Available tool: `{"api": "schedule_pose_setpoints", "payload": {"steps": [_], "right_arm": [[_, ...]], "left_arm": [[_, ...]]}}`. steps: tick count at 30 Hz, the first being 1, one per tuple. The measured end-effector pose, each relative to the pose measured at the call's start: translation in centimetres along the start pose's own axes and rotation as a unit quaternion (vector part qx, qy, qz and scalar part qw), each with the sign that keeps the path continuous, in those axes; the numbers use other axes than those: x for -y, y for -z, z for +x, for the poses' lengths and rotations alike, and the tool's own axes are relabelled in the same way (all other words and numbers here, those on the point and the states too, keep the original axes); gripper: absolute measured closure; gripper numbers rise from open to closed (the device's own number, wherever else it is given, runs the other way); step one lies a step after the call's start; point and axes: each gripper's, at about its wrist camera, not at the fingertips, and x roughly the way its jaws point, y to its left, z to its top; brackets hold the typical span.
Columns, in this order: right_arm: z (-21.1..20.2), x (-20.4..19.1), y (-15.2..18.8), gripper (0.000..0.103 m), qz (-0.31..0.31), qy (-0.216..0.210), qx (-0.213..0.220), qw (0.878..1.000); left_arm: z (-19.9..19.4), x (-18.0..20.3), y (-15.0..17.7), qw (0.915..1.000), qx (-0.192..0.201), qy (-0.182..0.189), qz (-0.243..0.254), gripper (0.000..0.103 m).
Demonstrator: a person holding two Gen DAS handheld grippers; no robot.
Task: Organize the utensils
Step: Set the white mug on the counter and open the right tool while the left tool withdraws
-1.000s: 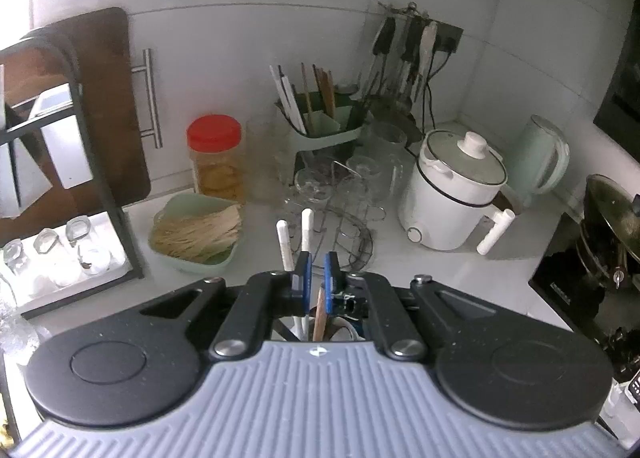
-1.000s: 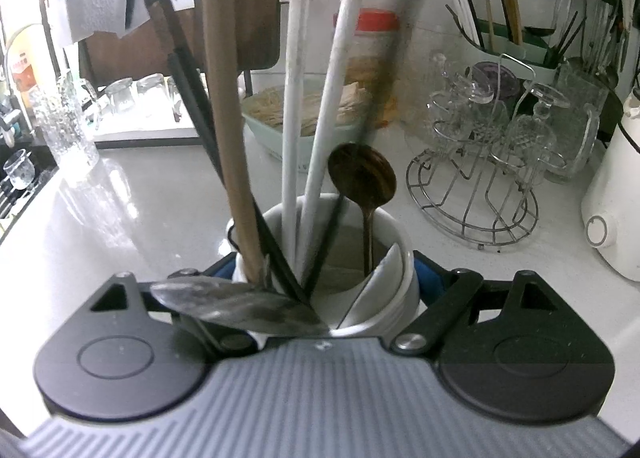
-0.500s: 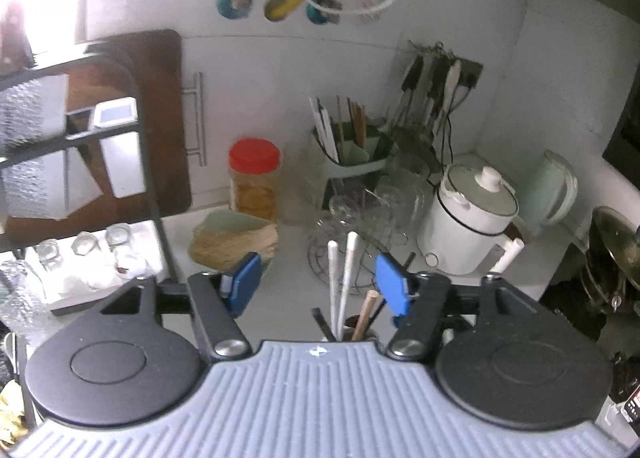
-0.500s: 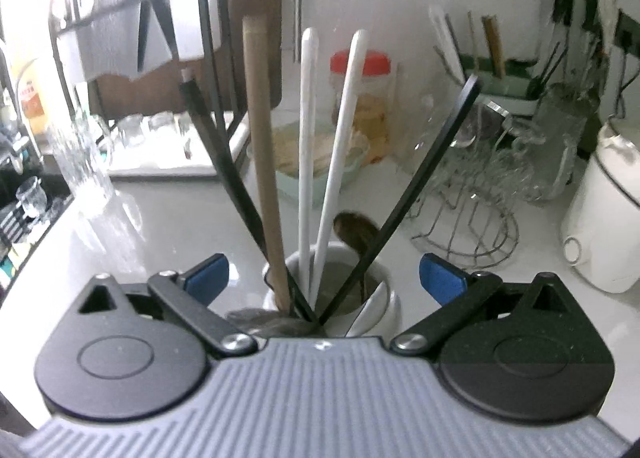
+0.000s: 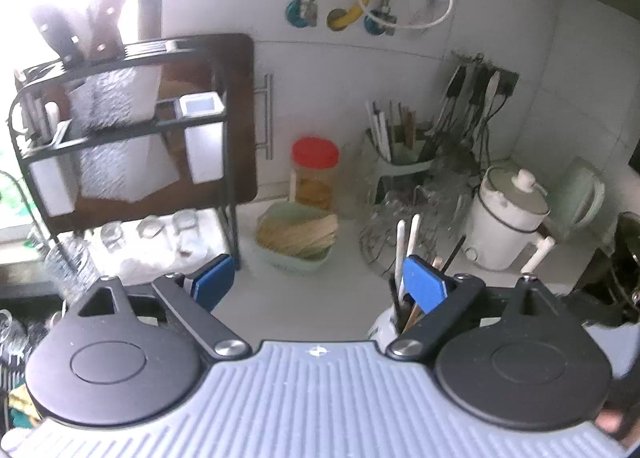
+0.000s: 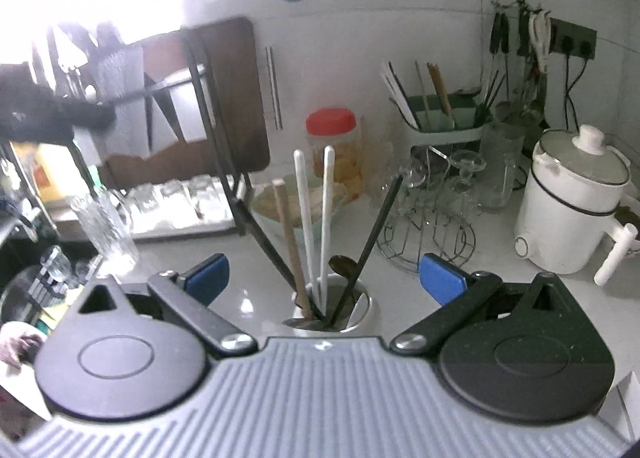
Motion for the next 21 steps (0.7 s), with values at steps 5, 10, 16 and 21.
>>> {"api": "schedule_pose_setpoints", "payload": {"steps": [5, 10, 16, 21], "right_arm": [[-3.0, 0.8, -0.2, 0.0, 0.026, -0.01, 0.018, 0.999], [-5.6, 1.5, 0.0, 0.0, 0.014, -0.033, 0.021, 0.999], [-8.4, 2.7, 0.9, 0.0, 0.004, -0.049, 0.023, 0.999], [-9.9, 3.7, 1.8, 0.0, 0.004, -0.056, 0.02, 0.998]], "left_arm": [[-1.6, 1.2, 2.3, 0.9992, 0.0, -0.036, -0.018, 0.009], [-3.4, 3.1, 4.8, 0.9969, -0.006, -0.063, -0.047, 0.009], [-5.8, 5.8, 7.6, 0.9944, -0.01, -0.086, -0.061, 0.009], [-7.2, 7.5, 9.7, 0.992, -0.014, -0.102, -0.073, 0.009]]}}
